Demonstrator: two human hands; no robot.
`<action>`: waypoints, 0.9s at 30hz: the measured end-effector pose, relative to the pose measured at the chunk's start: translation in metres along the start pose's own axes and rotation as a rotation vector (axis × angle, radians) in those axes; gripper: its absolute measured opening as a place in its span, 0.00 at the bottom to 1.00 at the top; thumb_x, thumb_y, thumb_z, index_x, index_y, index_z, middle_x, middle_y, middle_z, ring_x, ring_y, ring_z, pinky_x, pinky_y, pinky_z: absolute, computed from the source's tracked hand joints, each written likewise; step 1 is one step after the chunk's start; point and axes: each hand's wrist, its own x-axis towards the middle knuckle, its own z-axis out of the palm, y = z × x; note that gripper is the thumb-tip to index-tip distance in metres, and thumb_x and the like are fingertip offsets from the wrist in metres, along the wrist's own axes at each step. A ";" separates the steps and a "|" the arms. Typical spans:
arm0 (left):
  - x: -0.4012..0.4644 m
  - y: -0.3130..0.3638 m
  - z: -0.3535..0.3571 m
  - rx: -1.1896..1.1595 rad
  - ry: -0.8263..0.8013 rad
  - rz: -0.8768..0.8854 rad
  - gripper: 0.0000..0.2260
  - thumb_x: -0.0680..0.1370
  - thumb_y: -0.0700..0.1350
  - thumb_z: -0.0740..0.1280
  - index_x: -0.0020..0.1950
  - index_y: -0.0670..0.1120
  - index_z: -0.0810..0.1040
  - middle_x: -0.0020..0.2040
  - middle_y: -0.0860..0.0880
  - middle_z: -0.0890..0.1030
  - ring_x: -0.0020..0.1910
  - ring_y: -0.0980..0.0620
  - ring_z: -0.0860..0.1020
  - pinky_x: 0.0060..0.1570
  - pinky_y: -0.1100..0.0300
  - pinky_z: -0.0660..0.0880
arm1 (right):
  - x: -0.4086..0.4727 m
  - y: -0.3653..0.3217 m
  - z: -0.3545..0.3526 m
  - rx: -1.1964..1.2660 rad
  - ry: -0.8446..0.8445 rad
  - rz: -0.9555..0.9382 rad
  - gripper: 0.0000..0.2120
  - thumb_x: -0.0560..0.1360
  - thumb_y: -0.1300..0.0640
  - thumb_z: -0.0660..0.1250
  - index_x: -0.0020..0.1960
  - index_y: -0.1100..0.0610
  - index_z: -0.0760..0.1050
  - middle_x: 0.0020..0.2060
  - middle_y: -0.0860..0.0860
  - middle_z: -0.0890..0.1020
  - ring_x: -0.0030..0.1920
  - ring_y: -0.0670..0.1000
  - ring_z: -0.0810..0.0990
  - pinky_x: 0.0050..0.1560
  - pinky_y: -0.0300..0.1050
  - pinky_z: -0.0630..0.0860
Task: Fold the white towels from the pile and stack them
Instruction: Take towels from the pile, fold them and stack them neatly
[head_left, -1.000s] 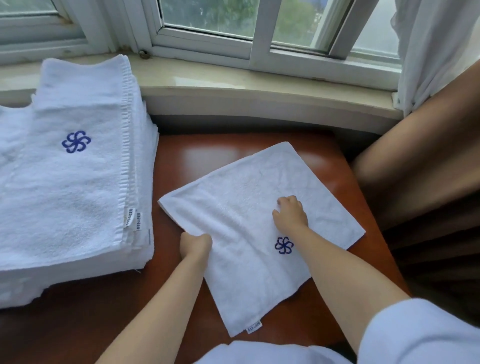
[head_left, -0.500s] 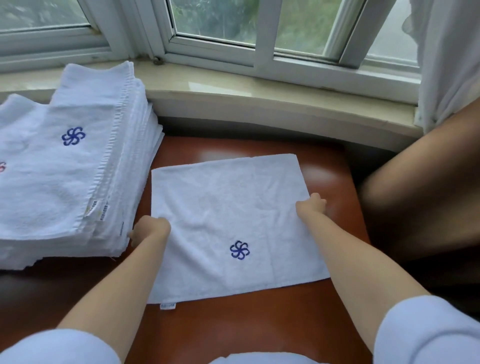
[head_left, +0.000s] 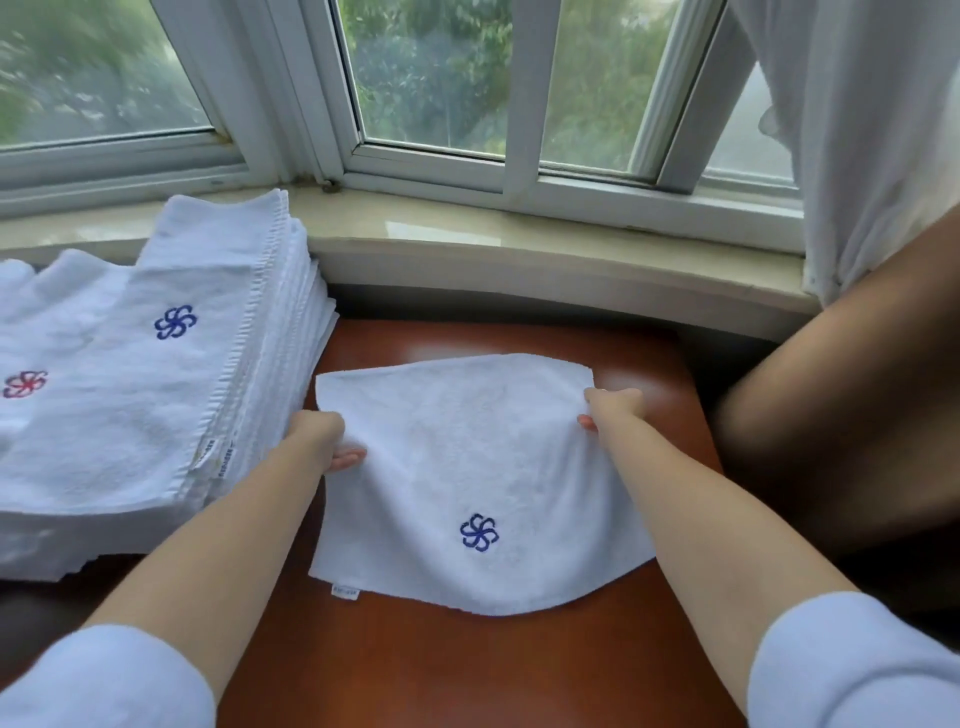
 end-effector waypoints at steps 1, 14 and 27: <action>-0.005 0.010 0.001 -0.018 0.014 0.090 0.09 0.80 0.37 0.56 0.60 0.40 0.70 0.44 0.37 0.79 0.35 0.41 0.83 0.26 0.57 0.77 | -0.003 -0.009 -0.003 0.030 0.031 -0.062 0.08 0.73 0.57 0.68 0.49 0.60 0.73 0.33 0.48 0.75 0.22 0.49 0.78 0.33 0.39 0.78; -0.009 0.028 -0.024 0.046 0.259 0.664 0.17 0.74 0.51 0.68 0.36 0.37 0.74 0.39 0.36 0.77 0.42 0.39 0.76 0.43 0.50 0.71 | -0.046 -0.030 -0.059 0.223 0.233 -0.302 0.11 0.72 0.53 0.63 0.47 0.60 0.77 0.44 0.58 0.82 0.41 0.59 0.81 0.46 0.50 0.80; 0.026 -0.096 -0.034 0.653 0.090 0.439 0.16 0.76 0.53 0.64 0.54 0.41 0.76 0.52 0.41 0.80 0.45 0.42 0.75 0.42 0.55 0.69 | -0.051 0.108 -0.054 -0.430 0.195 0.063 0.18 0.76 0.51 0.63 0.62 0.60 0.75 0.60 0.59 0.77 0.67 0.61 0.68 0.68 0.54 0.63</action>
